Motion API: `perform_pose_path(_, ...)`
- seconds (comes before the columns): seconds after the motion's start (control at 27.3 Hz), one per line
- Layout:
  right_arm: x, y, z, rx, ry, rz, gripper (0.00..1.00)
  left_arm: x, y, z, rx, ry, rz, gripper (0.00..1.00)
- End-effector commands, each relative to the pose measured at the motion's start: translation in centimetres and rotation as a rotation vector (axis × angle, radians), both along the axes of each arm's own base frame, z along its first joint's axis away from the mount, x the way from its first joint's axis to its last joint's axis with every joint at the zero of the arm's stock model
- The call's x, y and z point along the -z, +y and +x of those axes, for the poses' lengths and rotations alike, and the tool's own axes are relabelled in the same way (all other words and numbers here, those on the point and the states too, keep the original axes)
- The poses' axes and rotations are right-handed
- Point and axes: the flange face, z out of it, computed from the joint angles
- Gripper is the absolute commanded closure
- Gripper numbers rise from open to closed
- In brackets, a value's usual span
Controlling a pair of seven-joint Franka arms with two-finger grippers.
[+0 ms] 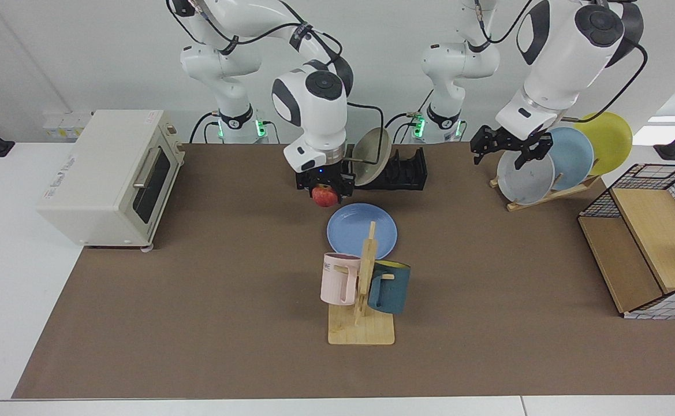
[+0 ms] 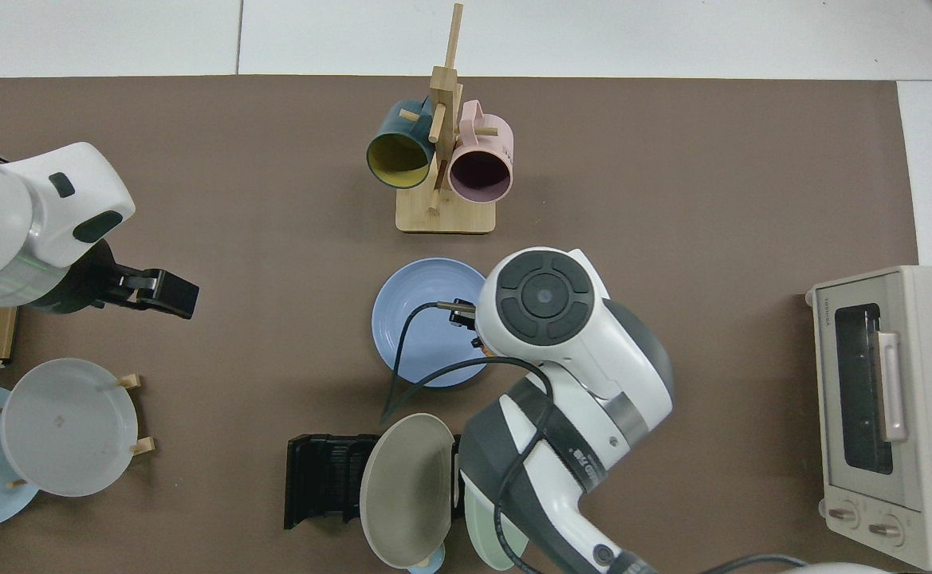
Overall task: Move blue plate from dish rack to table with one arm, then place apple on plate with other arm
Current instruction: 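Lower the apple onto the blue plate and open the right gripper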
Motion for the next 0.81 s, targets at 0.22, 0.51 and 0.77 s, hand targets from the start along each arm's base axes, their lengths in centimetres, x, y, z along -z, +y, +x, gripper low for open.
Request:
perform_pose_path(0.22,4.1,5.5,3.5,0.051,-0.022,0.031,1.00,-2.6,1.2,-2.6,0.069,0.012,0.040,0.00)
perform_pose_path(0.51,7.1,6.7,3.5,0.050,-0.030,0.045,1.00,-3.3,1.6,-2.6,0.049,-0.004,0.042,0.00)
perform_pose_path(0.77,9.2,7.3,3.6,0.036,-0.054,0.071,1.00,-3.7,1.7,-2.6,0.044,-0.013,0.041,0.00)
